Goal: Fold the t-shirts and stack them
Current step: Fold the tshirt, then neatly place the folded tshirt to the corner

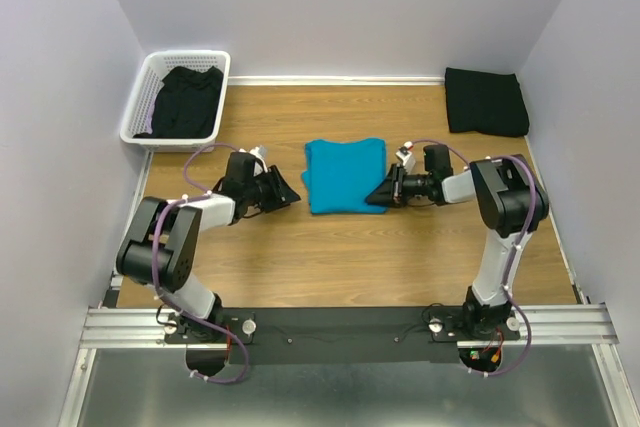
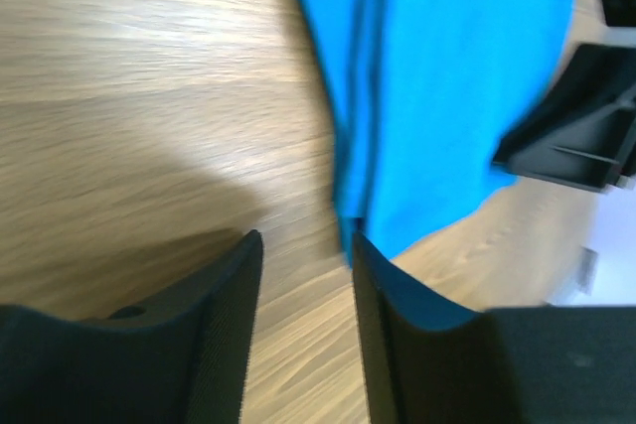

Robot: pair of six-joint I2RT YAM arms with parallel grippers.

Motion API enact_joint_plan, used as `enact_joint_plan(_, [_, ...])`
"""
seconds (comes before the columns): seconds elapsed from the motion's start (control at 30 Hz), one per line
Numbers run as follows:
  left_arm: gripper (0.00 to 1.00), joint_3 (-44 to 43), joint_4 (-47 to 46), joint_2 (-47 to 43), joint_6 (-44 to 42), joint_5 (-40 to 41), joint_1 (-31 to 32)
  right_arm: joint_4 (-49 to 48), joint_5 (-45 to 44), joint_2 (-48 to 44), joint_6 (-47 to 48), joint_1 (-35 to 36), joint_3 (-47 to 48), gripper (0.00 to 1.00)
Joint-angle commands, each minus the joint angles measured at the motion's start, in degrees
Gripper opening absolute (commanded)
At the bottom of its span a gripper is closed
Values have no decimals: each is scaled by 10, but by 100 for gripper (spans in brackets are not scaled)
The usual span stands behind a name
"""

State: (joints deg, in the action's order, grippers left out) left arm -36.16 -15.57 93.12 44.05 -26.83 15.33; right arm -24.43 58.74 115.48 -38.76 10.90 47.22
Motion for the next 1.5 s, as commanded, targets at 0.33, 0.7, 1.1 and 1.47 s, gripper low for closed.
enact_joint_plan(0.33, [61,-212,291,-105,-164,388,242,377,-368,-297,144,-13,42,71])
enact_joint_plan(0.7, [57,-442,331,136,-280,518,448,481,-652,-446,99,-67,-17,100])
enact_joint_plan(1.1, [55,-555,339,294,-339,529,479,481,-623,-443,75,-106,-41,100])
enact_joint_plan(1.47, [48,-559,360,327,-332,539,479,471,-609,-439,70,-106,-44,100])
